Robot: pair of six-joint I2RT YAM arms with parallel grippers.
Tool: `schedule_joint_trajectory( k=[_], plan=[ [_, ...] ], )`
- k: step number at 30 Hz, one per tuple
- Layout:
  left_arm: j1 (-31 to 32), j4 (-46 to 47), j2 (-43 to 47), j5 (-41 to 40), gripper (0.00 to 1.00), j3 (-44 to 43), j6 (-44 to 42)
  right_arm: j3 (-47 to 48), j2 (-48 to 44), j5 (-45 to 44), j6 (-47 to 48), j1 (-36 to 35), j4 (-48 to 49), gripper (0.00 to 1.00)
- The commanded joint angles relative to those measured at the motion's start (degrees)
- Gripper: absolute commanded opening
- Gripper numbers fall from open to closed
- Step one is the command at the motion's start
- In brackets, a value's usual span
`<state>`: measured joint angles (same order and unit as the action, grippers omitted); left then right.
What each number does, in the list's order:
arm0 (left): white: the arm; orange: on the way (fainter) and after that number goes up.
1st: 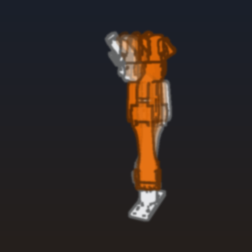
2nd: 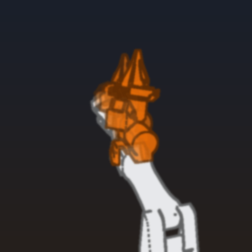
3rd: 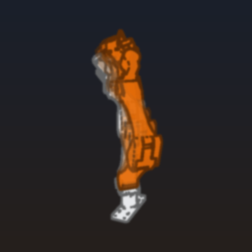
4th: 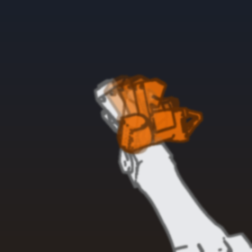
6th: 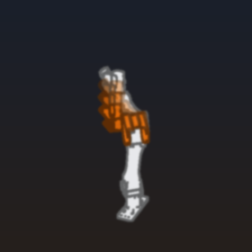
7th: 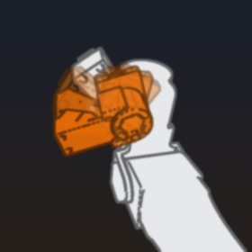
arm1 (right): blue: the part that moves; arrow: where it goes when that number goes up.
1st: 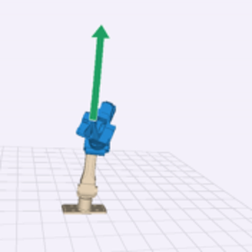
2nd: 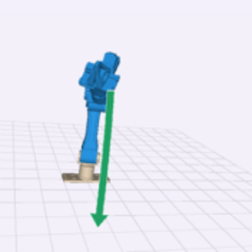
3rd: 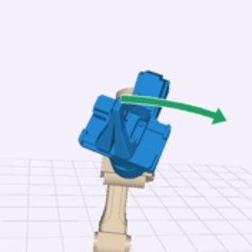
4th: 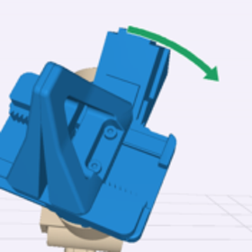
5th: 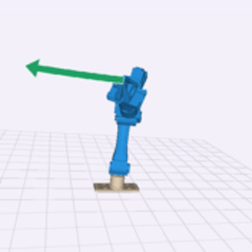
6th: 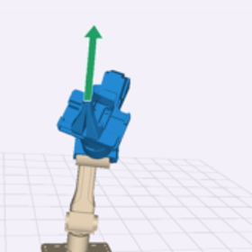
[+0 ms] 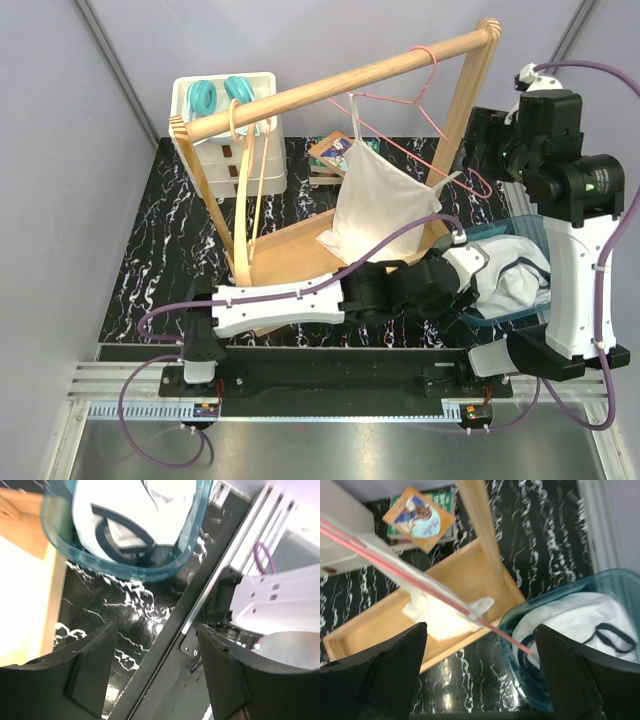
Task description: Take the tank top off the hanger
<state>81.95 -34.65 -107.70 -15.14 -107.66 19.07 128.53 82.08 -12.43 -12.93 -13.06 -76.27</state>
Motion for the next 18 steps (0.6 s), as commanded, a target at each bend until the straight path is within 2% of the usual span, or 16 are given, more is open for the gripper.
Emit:
schedule_joint_trajectory(
  k=[1, 11, 18],
  plan=[
    [-1.88, 0.38, 7.41, -1.57, 0.7, -7.03, 0.88, -7.92, -4.65, 10.75, -1.13, 1.28, 7.7, 0.97],
    [-6.89, 0.2, 10.23, 3.0, 0.71, -12.57, 5.18, -21.29, -10.62, 12.34, 3.26, 1.9, 17.02, 0.96],
    [-11.54, 2.92, 8.56, 3.36, 0.72, -18.73, 10.89, -33.59, -17.13, 19.27, 3.35, 2.25, 24.59, 0.87]
  ],
)
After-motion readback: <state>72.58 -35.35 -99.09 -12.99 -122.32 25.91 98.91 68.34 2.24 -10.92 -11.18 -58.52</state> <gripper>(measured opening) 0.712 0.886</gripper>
